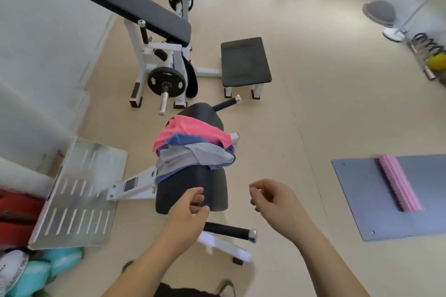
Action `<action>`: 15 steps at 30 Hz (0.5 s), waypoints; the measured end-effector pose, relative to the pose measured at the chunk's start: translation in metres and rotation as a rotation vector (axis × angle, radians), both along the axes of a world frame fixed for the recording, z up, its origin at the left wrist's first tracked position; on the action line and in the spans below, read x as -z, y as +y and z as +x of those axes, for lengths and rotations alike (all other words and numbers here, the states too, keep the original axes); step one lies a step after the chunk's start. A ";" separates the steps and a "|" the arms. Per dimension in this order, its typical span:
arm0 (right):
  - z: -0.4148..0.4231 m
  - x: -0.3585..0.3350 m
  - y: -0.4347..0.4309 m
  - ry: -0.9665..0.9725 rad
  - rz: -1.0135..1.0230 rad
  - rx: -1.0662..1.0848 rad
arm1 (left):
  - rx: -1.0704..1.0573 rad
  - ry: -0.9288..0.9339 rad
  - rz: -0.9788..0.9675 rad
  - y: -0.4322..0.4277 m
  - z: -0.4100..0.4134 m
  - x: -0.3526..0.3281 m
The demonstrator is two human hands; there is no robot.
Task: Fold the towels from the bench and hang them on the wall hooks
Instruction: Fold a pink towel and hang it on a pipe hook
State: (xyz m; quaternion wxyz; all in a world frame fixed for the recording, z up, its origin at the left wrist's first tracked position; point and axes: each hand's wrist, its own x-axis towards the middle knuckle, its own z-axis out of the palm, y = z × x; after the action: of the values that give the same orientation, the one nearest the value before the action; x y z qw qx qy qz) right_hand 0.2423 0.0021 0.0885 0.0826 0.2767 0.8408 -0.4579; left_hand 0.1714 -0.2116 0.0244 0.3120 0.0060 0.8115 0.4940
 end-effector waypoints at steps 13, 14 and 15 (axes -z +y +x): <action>-0.092 0.036 0.041 -0.007 0.003 -0.129 | -0.218 -0.067 -0.075 0.039 -0.032 0.024; -0.106 0.039 0.040 -0.018 0.025 -0.154 | -0.218 -0.061 -0.081 0.041 -0.041 0.028; -0.119 0.043 0.042 -0.041 0.051 -0.180 | -0.207 -0.059 -0.085 0.046 -0.051 0.030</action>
State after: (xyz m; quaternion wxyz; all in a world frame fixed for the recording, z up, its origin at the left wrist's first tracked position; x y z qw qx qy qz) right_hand 0.1230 0.0437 0.0455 0.1334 0.2113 0.8718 -0.4213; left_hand 0.1201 -0.1658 -0.0058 0.2830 -0.1054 0.8185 0.4888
